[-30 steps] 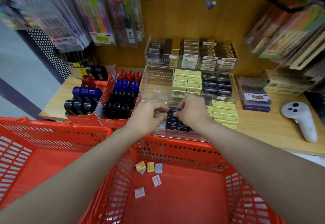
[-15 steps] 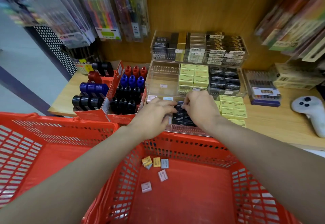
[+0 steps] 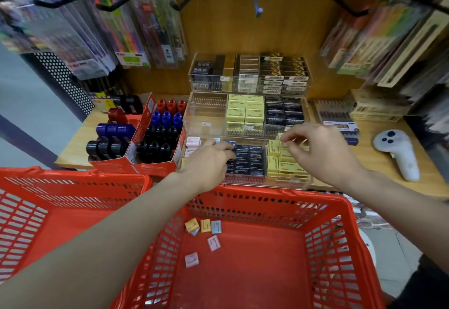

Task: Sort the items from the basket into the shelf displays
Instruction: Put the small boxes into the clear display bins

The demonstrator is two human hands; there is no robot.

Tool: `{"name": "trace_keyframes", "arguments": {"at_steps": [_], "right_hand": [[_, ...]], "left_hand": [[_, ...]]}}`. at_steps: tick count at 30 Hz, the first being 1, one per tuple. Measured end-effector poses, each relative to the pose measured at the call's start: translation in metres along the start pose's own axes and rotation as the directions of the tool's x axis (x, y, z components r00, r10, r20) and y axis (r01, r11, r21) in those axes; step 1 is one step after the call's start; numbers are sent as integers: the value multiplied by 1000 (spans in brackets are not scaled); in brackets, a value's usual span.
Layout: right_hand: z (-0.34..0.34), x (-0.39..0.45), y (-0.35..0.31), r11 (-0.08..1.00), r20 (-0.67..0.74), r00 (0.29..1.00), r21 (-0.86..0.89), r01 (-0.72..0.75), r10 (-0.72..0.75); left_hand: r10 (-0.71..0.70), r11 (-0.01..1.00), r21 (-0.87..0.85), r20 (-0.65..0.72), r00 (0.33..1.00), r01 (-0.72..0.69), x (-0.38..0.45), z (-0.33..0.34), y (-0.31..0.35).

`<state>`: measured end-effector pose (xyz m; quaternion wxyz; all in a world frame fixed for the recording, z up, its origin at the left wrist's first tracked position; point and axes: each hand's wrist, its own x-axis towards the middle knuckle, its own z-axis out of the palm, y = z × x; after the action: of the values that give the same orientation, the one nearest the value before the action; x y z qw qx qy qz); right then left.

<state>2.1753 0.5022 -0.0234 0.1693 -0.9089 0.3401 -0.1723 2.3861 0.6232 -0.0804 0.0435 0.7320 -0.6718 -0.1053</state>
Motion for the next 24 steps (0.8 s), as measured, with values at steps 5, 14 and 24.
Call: {"name": "trace_keyframes", "arguments": {"at_steps": [5,14,24], "right_hand": [[2,-22,18,998,-11,999,31,53,-53],[1,-33,21,987,-117,991,137,80,-64],[5,-39,24,976,-184,982,202,83,-46]], "left_hand": [[-27,912,-408,13,1000,31,13,-3,32],[-82,804,-553,258,963,217,43,-4,30],[34,918,-396,137,990,24,58,-2,23]]}}
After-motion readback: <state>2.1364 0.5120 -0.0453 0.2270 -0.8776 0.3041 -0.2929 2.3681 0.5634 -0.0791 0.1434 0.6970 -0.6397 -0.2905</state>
